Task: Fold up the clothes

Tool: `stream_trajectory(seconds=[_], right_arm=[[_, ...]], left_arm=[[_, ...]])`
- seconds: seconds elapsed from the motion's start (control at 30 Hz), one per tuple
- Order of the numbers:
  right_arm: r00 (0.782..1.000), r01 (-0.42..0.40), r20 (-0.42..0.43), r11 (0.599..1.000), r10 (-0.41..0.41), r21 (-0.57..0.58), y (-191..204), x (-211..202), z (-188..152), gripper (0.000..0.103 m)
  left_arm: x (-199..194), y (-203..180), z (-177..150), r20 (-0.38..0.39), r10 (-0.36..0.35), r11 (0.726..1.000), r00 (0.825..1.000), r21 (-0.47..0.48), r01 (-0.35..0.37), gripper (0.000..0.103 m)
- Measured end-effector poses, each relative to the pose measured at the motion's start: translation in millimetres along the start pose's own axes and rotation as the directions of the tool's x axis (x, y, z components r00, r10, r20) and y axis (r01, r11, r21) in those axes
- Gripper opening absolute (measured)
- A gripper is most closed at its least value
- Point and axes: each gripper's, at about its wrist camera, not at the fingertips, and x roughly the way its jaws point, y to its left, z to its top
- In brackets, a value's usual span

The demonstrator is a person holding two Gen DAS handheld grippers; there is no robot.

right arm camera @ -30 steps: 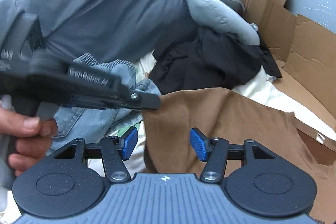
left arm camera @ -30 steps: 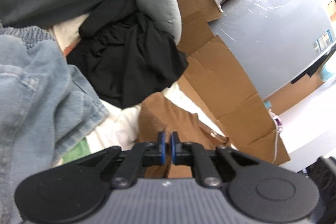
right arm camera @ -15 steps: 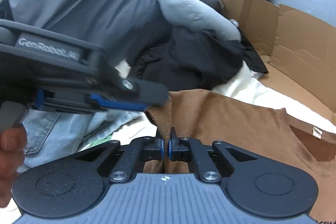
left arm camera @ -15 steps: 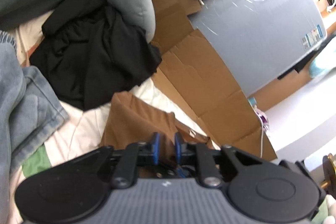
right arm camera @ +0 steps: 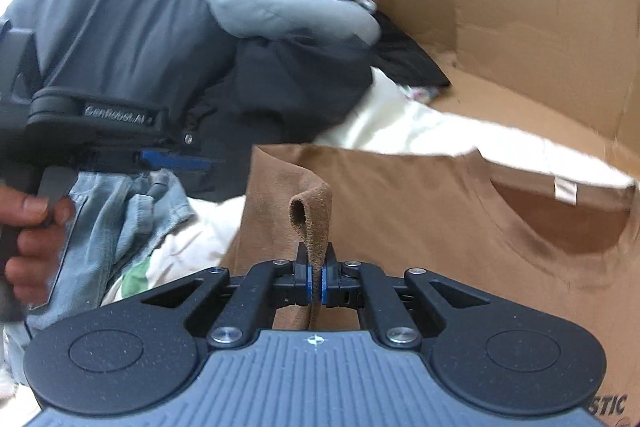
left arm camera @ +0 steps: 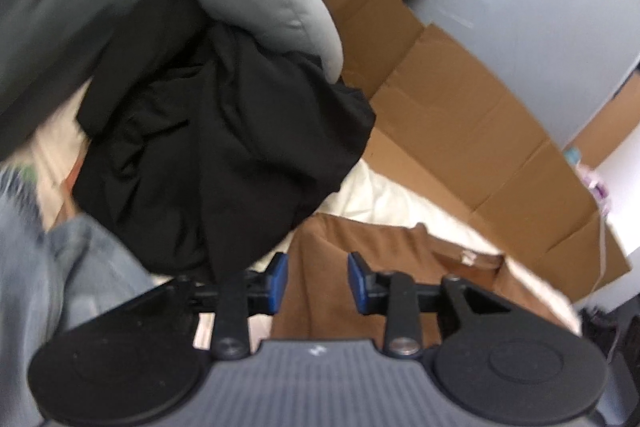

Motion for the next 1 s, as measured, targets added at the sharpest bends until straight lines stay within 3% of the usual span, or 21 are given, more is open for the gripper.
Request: stream_trajectory(seconds=[0.13,0.27,0.5,0.63,0.7,0.77,0.83,0.9,0.93,0.97,1.0], right_arm=[[1.000,-0.021,0.009,0.998,0.021,0.061,-19,5,-13,0.003],[0.999,-0.032,0.028,0.990,0.028,0.138,-35,12,-29,0.005],[0.997,-0.045,0.065,0.970,0.030,0.240,-56,16,-48,0.005],[0.997,-0.052,0.061,0.964,0.037,0.261,-61,16,-51,0.005],[0.997,-0.060,0.065,0.961,0.044,0.269,-62,15,-49,0.013],[0.996,-0.068,0.070,0.958,0.050,0.279,-64,15,-47,0.030],[0.996,-0.076,0.071,0.952,0.057,0.295,-67,17,-45,0.032],[0.996,-0.088,0.057,0.943,0.074,0.321,-71,23,-44,0.030],[0.995,-0.093,0.048,0.938,0.082,0.335,-73,26,-43,0.017],[0.995,-0.097,0.037,0.933,0.090,0.346,-74,29,-43,0.001],[0.995,-0.100,0.026,0.928,0.097,0.360,-76,33,-42,0.001]], left_arm=[[26,-16,20,-0.064,0.061,0.993,0.996,0.109,-0.054,0.038],[47,-29,39,-0.116,0.095,0.985,0.989,0.154,-0.077,0.038],[78,-55,53,-0.217,0.189,0.958,0.958,0.256,-0.131,0.036],[99,-72,53,-0.289,0.272,0.931,0.918,0.322,-0.174,0.036],[109,-77,52,-0.308,0.323,0.912,0.895,0.355,-0.207,0.037],[118,-78,49,-0.328,0.373,0.892,0.868,0.383,-0.239,0.037],[127,-79,46,-0.349,0.421,0.872,0.837,0.409,-0.268,0.037],[130,-81,45,-0.355,0.468,0.838,0.809,0.469,-0.280,0.022],[131,-82,45,-0.354,0.492,0.818,0.795,0.501,-0.283,0.012],[130,-81,46,-0.360,0.500,0.812,0.788,0.510,-0.283,0.010],[129,-78,48,-0.369,0.501,0.814,0.783,0.508,-0.282,0.010]])
